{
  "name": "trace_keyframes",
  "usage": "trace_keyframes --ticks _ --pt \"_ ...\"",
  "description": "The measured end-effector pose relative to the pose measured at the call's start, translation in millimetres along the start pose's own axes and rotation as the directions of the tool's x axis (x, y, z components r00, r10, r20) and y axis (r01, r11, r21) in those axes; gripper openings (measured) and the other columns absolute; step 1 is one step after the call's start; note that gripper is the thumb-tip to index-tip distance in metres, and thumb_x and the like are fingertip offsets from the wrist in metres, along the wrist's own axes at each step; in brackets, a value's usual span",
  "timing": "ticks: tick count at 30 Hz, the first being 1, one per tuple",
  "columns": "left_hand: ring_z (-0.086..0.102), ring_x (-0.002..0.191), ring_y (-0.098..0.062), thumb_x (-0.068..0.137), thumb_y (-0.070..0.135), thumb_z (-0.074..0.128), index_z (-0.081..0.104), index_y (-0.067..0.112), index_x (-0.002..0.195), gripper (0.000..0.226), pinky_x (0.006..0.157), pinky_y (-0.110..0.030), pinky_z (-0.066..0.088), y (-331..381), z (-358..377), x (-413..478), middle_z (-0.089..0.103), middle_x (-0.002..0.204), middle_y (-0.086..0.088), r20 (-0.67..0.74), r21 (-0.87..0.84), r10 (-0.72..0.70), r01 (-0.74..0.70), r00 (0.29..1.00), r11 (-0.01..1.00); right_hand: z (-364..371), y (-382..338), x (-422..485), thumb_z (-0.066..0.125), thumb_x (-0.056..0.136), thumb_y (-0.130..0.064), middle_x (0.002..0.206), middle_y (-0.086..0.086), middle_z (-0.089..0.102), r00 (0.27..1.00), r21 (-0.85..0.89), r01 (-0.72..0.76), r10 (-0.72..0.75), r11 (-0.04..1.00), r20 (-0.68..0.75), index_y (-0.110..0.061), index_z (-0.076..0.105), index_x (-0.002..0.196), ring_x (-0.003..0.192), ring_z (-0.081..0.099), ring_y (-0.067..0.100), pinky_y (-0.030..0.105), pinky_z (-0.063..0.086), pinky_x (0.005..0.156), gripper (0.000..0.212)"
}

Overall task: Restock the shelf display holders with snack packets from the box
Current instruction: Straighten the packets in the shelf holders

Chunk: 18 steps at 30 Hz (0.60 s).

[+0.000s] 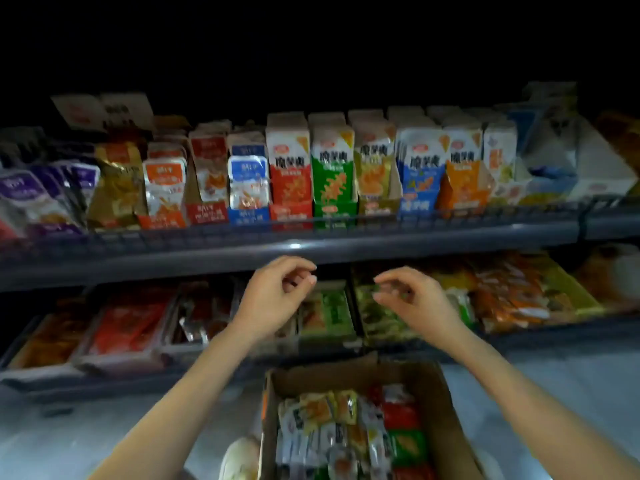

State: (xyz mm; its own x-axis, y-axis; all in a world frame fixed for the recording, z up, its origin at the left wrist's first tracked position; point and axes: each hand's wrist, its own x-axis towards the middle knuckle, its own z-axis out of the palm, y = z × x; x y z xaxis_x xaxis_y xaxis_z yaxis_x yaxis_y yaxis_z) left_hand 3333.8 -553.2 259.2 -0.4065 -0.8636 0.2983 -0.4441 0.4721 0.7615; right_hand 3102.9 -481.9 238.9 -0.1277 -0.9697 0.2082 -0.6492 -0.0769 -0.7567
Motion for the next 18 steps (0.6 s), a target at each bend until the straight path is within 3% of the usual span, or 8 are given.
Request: trace_keyframes --ticks 4,8,11,14,18 --pt "0.061 0.084 -0.006 0.089 0.017 0.063 0.066 0.024 0.099 0.012 0.071 -0.006 0.041 -32 51 -52 0.062 0.09 0.012 0.127 0.107 -0.087 0.073 0.988 0.992 17 61 -63 0.069 0.085 -0.024 0.095 -0.006 0.066 0.961 -0.127 -0.19 0.211 0.974 0.18 -0.019 0.068 0.106 0.087 0.064 0.01 0.027 0.053 0.079 0.021" --pt "0.054 0.09 -0.004 0.094 0.023 0.056 0.063 0.02 0.112 0.019 0.072 -0.009 0.037 -68 99 -92 0.059 0.102 0.008 0.235 0.184 -0.158 0.116 0.959 0.976 46 120 -106 0.07 0.085 -0.024 0.086 -0.011 0.064 0.871 -0.159 -0.393 0.422 0.906 0.252 -0.023 0.067 0.097 0.078 0.061 0.003 0.018 0.046 0.072 0.012" --pt "0.054 0.107 -0.021 0.089 0.017 0.063 0.065 0.015 0.114 0.025 0.087 -0.029 0.041 -107 130 -122 0.061 0.113 -0.003 0.162 0.322 -0.217 0.156 0.963 0.934 73 158 -134 0.066 0.087 -0.026 0.099 -0.004 0.067 0.792 -0.198 -0.519 0.555 0.831 0.254 -0.017 0.066 0.109 0.087 0.061 0.008 0.02 0.046 0.077 0.023" --pt "0.058 0.106 -0.038 0.082 0.009 0.069 0.065 0.007 0.115 0.033 0.089 -0.045 0.047 -146 145 -154 0.063 0.115 -0.015 0.07 0.39 -0.321 0.27 0.945 0.88 107 183 -153 0.062 0.09 -0.028 0.11 -0.003 0.064 0.75 -0.197 -0.576 0.609 0.793 0.26 -0.017 0.061 0.118 0.094 0.059 0.009 0.019 0.045 0.08 0.029" --pt "0.047 0.121 -0.042 0.088 0.013 0.063 0.056 0.006 0.129 0.042 0.1 -0.051 0.039 -190 156 -177 0.052 0.133 -0.021 -0.036 0.435 -0.459 0.427 0.888 0.792 164 202 -153 0.06 0.092 -0.024 0.116 0.0 0.064 0.716 -0.094 -0.637 0.632 0.765 0.296 -0.015 0.058 0.122 0.103 0.06 0.01 0.017 0.045 0.083 0.031"
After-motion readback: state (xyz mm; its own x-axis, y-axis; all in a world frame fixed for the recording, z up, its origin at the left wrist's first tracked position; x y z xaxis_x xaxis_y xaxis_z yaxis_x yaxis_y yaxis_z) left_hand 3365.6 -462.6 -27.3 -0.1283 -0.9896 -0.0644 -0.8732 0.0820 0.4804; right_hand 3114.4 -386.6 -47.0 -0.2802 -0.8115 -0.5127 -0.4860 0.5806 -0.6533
